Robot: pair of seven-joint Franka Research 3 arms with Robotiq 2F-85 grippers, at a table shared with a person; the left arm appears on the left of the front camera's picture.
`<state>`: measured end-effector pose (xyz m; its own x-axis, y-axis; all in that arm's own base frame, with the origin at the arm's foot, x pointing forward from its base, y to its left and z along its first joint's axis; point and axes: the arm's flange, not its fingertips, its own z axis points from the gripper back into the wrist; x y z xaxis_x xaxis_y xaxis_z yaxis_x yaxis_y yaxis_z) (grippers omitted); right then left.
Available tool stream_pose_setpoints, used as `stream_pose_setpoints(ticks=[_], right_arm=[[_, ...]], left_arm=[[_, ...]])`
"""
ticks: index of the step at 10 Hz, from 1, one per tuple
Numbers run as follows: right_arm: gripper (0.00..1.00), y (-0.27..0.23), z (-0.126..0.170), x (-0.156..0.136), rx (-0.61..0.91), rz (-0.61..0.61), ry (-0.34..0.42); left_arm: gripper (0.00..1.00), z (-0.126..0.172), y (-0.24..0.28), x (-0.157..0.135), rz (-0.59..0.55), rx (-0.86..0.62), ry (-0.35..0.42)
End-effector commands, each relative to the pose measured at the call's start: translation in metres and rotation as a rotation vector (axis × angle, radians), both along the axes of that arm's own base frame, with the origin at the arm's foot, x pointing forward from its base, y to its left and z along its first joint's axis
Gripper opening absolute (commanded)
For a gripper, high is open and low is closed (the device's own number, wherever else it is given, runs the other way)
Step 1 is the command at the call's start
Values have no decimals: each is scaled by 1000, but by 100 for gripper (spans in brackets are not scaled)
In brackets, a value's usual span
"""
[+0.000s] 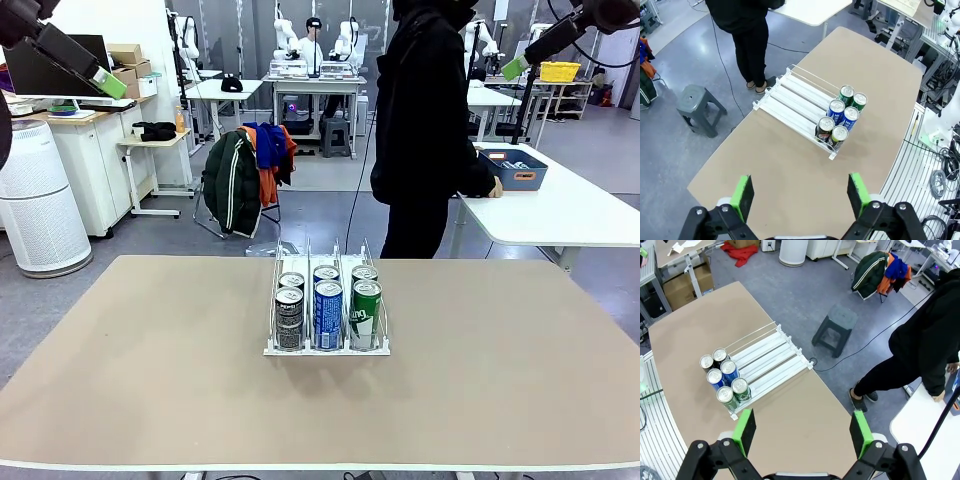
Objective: Fill the beverage cans into the dispenser.
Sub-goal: Pick up the Ionic drink handed by the human.
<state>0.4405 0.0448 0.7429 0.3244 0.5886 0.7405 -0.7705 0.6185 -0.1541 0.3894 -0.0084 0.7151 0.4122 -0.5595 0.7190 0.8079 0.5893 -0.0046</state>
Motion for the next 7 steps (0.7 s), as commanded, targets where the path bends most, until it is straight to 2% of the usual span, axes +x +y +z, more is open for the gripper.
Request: stream_pose_setpoints(ticks=[1,2,3,7], right_arm=[[100,6,3,9,-6,6,21],[100,6,1,8,-13,10,28],[100,2,1,4,-3,3,1],[100,3,1,6,-5,6,5]], left_arm=[[100,-6,3,-3,-4,-43,-21],[100,0,0,0,0,0,0],[100,0,0,0,0,0,0],[100,0,0,0,0,0,0]])
